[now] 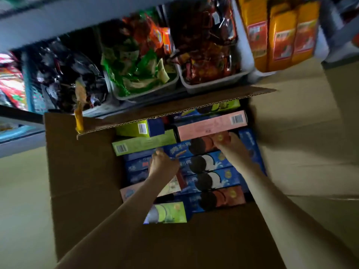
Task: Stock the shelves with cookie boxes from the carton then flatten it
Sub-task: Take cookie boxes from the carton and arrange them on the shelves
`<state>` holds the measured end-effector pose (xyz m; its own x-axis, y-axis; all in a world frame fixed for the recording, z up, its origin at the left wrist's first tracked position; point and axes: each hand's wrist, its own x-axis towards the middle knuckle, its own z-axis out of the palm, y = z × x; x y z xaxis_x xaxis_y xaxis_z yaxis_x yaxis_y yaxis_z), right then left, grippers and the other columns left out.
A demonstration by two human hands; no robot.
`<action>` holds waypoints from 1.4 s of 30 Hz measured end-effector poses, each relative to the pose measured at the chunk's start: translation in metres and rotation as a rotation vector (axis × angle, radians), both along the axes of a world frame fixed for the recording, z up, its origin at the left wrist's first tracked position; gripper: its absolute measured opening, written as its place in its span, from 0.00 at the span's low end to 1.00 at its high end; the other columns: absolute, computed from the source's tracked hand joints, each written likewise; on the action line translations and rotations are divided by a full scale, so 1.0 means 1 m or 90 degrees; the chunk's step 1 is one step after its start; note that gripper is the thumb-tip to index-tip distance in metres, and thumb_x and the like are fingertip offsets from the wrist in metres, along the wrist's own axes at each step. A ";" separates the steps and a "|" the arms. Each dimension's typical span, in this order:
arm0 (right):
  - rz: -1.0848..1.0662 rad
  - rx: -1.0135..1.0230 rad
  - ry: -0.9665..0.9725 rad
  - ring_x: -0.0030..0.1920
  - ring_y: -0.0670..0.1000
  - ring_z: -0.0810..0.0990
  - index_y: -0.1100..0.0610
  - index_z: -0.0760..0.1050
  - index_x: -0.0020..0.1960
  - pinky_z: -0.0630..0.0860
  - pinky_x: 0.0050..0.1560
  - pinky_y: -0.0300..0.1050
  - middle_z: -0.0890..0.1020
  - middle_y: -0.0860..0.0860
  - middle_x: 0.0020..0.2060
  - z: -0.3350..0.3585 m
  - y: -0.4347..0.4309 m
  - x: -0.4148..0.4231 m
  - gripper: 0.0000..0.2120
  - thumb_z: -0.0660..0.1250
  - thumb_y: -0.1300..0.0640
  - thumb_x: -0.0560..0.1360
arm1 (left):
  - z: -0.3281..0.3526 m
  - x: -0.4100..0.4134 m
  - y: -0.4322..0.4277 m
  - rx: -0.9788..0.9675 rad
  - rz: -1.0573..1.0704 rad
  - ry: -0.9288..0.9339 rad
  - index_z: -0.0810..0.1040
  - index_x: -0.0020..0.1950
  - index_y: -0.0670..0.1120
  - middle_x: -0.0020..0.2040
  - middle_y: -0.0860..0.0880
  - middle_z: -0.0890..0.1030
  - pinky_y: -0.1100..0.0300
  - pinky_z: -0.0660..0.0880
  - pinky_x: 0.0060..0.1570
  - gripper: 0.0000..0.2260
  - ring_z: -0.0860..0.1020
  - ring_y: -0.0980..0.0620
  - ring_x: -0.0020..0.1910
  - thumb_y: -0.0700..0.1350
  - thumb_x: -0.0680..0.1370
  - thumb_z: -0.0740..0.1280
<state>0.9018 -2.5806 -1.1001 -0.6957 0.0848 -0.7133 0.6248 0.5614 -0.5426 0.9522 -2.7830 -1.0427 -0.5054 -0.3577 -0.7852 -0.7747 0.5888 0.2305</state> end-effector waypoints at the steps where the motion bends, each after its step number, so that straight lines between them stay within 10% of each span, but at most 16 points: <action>1: -0.011 -0.023 -0.009 0.44 0.51 0.79 0.54 0.73 0.53 0.76 0.43 0.49 0.80 0.50 0.43 -0.011 -0.002 -0.005 0.21 0.68 0.41 0.68 | -0.012 -0.004 0.001 0.010 0.047 0.000 0.59 0.70 0.39 0.61 0.39 0.72 0.52 0.73 0.52 0.30 0.73 0.39 0.57 0.51 0.76 0.67; 4: -0.096 -0.085 -0.062 0.56 0.52 0.78 0.52 0.73 0.63 0.76 0.56 0.52 0.80 0.49 0.55 -0.044 0.000 -0.013 0.44 0.73 0.30 0.53 | -0.038 -0.010 0.007 0.066 0.158 -0.017 0.57 0.72 0.33 0.52 0.35 0.78 0.55 0.70 0.33 0.36 0.77 0.34 0.48 0.50 0.73 0.69; 9: -0.132 -0.058 -0.068 0.60 0.55 0.77 0.53 0.75 0.62 0.73 0.62 0.56 0.80 0.51 0.58 -0.067 0.017 -0.006 0.57 0.70 0.22 0.41 | -0.018 -0.009 0.014 0.019 0.132 0.023 0.67 0.65 0.37 0.63 0.37 0.72 0.45 0.71 0.61 0.29 0.71 0.37 0.61 0.54 0.72 0.67; 18: -0.162 -0.157 -0.043 0.43 0.42 0.78 0.56 0.76 0.59 0.74 0.36 0.37 0.81 0.49 0.48 0.128 -0.004 0.003 0.23 0.76 0.49 0.68 | 0.094 0.010 0.016 0.035 0.209 -0.037 0.63 0.68 0.38 0.66 0.38 0.69 0.47 0.70 0.62 0.29 0.71 0.39 0.63 0.54 0.75 0.67; 26: -0.209 -0.081 0.046 0.41 0.52 0.79 0.59 0.72 0.53 0.78 0.48 0.54 0.79 0.55 0.44 0.355 -0.002 0.027 0.20 0.66 0.42 0.75 | 0.306 0.012 0.025 0.016 0.216 0.019 0.64 0.67 0.40 0.66 0.39 0.68 0.48 0.69 0.60 0.22 0.68 0.39 0.64 0.52 0.78 0.60; 34: -0.253 -0.168 0.160 0.47 0.43 0.75 0.51 0.67 0.68 0.73 0.48 0.49 0.76 0.47 0.57 0.611 -0.018 0.025 0.30 0.64 0.36 0.72 | 0.568 -0.005 0.010 -0.083 -0.097 0.286 0.57 0.74 0.45 0.72 0.42 0.60 0.46 0.56 0.70 0.28 0.58 0.41 0.71 0.53 0.77 0.60; 42: -0.226 -0.217 0.333 0.49 0.49 0.76 0.55 0.68 0.62 0.76 0.42 0.42 0.75 0.51 0.57 0.804 -0.040 0.011 0.20 0.61 0.43 0.78 | 0.743 -0.019 0.001 -0.271 -0.509 0.657 0.59 0.74 0.48 0.68 0.48 0.67 0.43 0.48 0.71 0.36 0.63 0.45 0.69 0.62 0.72 0.65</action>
